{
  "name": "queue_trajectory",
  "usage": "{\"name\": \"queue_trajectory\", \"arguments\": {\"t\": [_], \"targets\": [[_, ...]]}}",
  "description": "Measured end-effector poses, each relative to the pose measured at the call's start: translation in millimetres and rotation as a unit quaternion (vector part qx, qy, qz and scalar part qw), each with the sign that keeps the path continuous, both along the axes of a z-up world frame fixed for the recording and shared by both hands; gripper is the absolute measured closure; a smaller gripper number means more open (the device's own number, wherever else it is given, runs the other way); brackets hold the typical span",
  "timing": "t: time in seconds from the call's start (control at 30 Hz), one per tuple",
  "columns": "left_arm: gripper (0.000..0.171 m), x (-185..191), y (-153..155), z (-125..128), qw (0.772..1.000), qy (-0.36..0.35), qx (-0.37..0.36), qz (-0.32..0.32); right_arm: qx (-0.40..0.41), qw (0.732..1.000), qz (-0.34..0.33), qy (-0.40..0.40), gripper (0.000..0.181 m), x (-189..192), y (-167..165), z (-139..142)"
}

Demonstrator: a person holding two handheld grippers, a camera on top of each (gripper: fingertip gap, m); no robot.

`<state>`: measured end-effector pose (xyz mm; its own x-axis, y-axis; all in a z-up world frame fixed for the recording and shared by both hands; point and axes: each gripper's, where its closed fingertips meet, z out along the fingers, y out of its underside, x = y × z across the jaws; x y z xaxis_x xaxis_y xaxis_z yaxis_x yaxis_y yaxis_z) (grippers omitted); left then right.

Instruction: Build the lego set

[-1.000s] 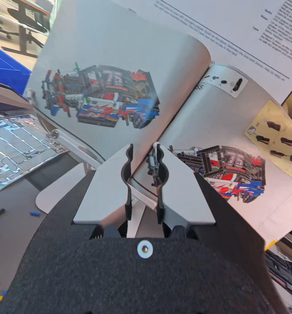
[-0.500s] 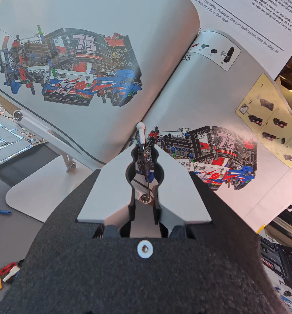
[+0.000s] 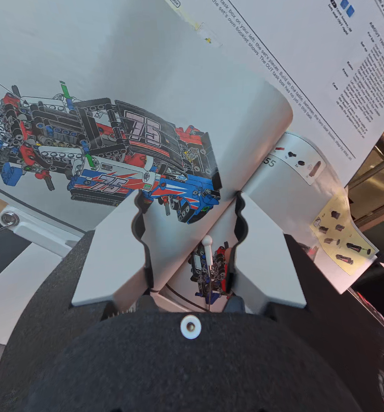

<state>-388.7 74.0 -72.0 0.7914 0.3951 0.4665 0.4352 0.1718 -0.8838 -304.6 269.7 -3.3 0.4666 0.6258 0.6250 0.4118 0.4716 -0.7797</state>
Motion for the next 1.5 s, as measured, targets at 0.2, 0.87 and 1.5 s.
{"name": "queue_trajectory", "arguments": {"t": [0.2, 0.87, 1.5], "targets": [[0.119, 13.2, 25.8, 32.2, 0.995, 0.081, -0.02, -0.052, -0.034, 0.997, 0.06, 0.026, 0.142, 18.2, 2.0, 3.4], [0.123, 84.5, 152.6, 90.9, 0.976, 0.081, 0.062, -0.191, -0.279, 0.924, 0.205, 0.163, 0.179, 86.4, 42.4, 5.1], [0.117, 300.4, 243.1, -3.5, 0.843, 0.285, -0.104, -0.443, -0.056, 0.942, 0.141, 0.3, 0.164, 271.5, 11.9, 62.0]]}}
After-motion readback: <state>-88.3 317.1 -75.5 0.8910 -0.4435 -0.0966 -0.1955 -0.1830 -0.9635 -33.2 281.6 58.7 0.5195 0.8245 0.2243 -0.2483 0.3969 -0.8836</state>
